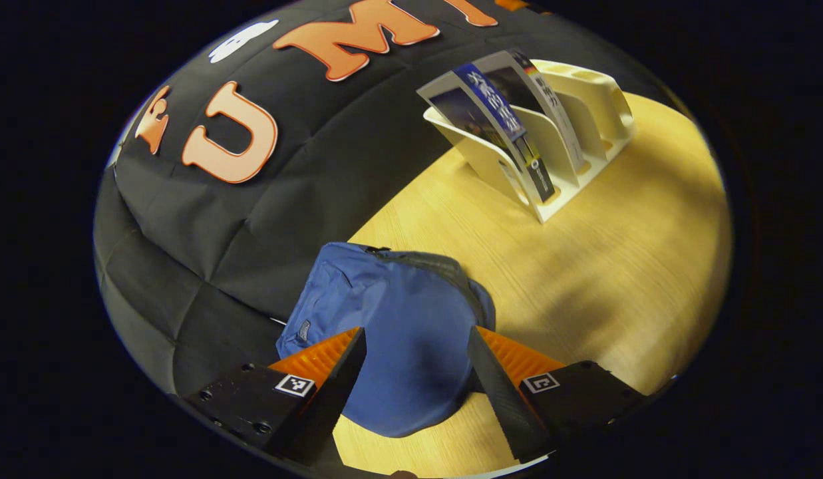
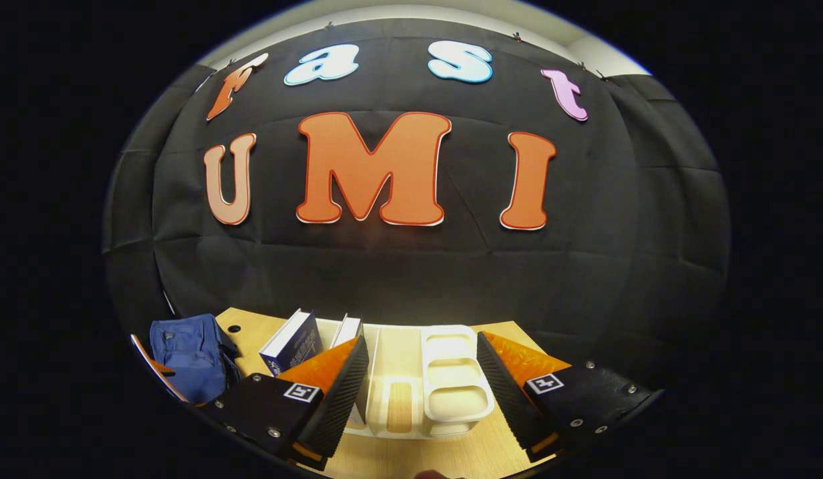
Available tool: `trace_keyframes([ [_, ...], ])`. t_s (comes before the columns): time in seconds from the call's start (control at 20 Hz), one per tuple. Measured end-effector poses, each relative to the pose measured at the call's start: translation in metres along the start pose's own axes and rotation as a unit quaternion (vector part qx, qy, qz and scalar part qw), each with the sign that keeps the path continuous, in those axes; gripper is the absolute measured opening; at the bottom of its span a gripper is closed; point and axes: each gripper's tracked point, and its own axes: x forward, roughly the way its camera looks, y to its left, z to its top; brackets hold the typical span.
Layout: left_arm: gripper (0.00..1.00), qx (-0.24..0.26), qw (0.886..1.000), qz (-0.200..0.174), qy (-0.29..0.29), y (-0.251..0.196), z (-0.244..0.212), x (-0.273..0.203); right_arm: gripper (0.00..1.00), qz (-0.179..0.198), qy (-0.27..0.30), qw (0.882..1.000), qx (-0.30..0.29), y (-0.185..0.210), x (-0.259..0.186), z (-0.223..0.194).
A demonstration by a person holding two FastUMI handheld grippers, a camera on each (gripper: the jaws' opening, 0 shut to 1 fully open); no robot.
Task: Open the schoolbag, grab two books from the bookshelf and put them into the schoolbag.
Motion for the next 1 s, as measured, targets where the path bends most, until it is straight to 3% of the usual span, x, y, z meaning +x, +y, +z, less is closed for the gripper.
trace_keyframes([
  [0.35,0.97,0.042,0.998,0.003,0.038,-0.020,-0.032,0.022,0.97,-0.006,0.000,1.000,-0.001,-0.002,0.002,0.000],
  [0.6,0.97,0.041,0.997,0.004,0.067,-0.024,-0.049,0.033,0.96,-0.012,0.001,1.000,-0.001,-0.005,0.003,-0.001],
  [1.0,0.95,0.046,0.997,0.020,0.052,-0.010,-0.040,0.032,0.97,-0.012,-0.001,1.000,0.001,-0.003,0.004,0.001],
])
